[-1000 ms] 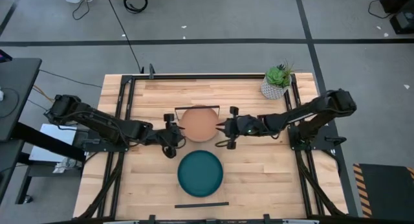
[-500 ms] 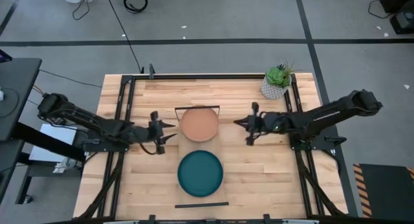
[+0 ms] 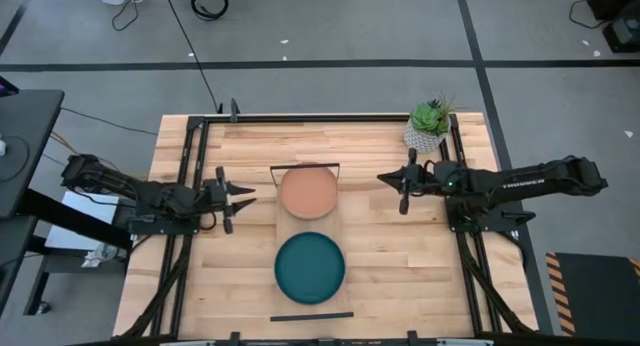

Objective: Place and stack plates onto a shelf
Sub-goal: Return to Home Position

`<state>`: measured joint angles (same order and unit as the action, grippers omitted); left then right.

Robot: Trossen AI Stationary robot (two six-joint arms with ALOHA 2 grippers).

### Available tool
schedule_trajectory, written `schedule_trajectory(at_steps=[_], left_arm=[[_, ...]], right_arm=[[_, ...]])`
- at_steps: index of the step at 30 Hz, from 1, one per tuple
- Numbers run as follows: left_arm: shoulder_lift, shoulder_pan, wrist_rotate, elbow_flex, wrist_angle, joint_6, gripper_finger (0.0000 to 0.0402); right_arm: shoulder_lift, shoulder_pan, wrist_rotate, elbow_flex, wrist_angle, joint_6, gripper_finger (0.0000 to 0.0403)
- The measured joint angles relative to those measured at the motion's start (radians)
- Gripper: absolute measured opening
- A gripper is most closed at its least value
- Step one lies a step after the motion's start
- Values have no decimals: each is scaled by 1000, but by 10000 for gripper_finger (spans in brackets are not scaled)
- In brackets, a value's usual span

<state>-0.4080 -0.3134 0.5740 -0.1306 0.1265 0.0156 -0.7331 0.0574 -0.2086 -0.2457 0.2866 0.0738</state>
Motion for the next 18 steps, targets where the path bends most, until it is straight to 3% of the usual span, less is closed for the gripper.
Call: schedule_trajectory(at_steps=[18], left_arm=[[131, -100, 98, 25, -81, -6, 110]], right_arm=[[348, 54, 2, 203, -68, -80, 11]])
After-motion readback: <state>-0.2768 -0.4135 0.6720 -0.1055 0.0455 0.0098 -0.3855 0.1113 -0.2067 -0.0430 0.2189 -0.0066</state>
